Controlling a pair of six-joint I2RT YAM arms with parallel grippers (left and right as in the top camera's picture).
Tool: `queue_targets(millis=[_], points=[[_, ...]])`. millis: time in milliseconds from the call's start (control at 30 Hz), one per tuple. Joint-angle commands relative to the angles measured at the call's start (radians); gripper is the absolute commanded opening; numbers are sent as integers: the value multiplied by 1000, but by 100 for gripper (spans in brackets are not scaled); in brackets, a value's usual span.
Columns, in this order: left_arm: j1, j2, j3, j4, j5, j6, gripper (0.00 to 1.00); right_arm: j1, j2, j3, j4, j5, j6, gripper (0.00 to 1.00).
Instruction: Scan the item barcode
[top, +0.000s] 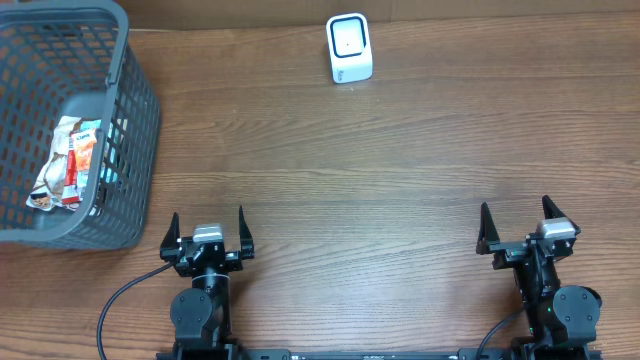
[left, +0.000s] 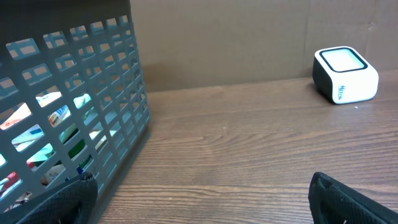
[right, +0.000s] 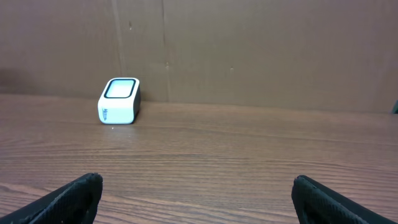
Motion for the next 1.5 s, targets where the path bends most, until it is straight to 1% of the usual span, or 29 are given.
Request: queue_targets(millis=[0, 433, 600, 700, 767, 833, 900, 1100, 1167, 1267, 1367, 1467], points=[[-6, -9, -4, 1, -2, 16, 100, -2, -11, -10, 2, 6, -1, 100], [-6, -9, -4, 2, 2, 15, 100, -2, -11, -10, 2, 6, -1, 100], [-6, -9, -4, -14, 166, 14, 100, -2, -11, -10, 2, 6, -1, 100], [-6, -9, -4, -14, 181, -61, 100, -2, -11, -10, 2, 6, -1, 100], [-6, -9, -4, -10, 180, -70, 100, -3, -11, -10, 2, 6, -1, 100], [-6, -9, -4, 37, 171, -71, 100, -3, -11, -10, 2, 6, -1, 100], [-6, -9, -4, 50, 192, -97, 100, -2, -11, -10, 2, 6, -1, 100], [-6, -9, 3, 1, 197, -225, 100, -2, -11, -10, 2, 6, -1, 100], [-6, -9, 27, -14, 198, -297, 100, -2, -11, -10, 2, 6, -2, 100], [-6, -9, 96, -46, 207, -368, 100, -2, -11, -10, 2, 6, -2, 100], [-6, -5, 212, -150, 211, -382, 100, -3, -11, -10, 2, 6, -1, 100], [-6, 45, 363, -275, 211, -382, 100, -3, -11, -10, 2, 6, -1, 100]])
